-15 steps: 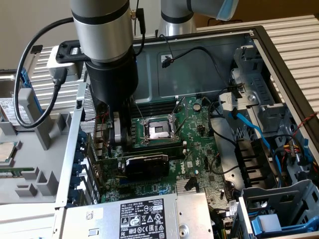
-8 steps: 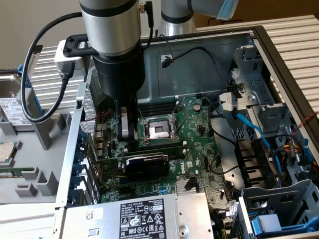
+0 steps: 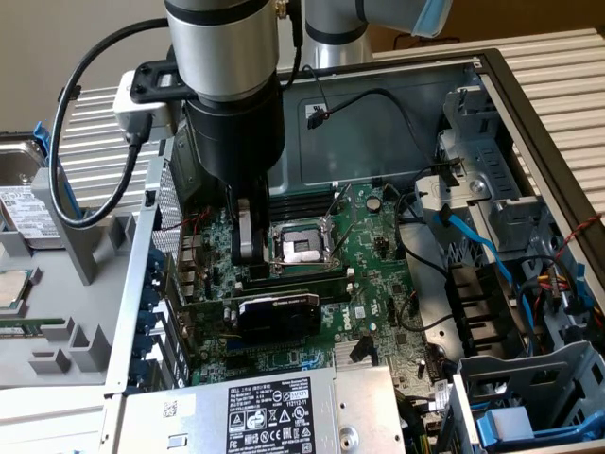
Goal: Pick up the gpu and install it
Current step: 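Press down on the gpu until it lock into place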
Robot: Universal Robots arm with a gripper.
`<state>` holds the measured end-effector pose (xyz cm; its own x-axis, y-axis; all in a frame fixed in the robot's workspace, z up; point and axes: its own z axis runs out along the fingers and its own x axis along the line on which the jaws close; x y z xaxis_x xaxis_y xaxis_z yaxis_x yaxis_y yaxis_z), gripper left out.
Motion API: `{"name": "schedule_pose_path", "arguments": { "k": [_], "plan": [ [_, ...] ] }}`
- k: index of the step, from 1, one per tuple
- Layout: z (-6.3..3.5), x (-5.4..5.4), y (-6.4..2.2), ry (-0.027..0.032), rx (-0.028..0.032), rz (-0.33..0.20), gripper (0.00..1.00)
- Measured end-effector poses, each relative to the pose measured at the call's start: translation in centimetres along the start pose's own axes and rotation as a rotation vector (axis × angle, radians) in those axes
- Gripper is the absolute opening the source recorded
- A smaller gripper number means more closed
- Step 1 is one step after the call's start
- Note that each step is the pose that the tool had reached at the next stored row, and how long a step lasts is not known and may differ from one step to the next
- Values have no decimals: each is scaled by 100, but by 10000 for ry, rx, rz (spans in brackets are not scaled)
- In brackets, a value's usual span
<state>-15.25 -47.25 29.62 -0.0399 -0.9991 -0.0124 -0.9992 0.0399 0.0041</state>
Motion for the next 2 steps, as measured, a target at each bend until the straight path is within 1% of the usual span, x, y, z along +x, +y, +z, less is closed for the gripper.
{"name": "schedule_pose_path", "arguments": {
  "k": [2],
  "plan": [
    [0, 0, 0, 0, 0, 0, 11]
  ]
}}
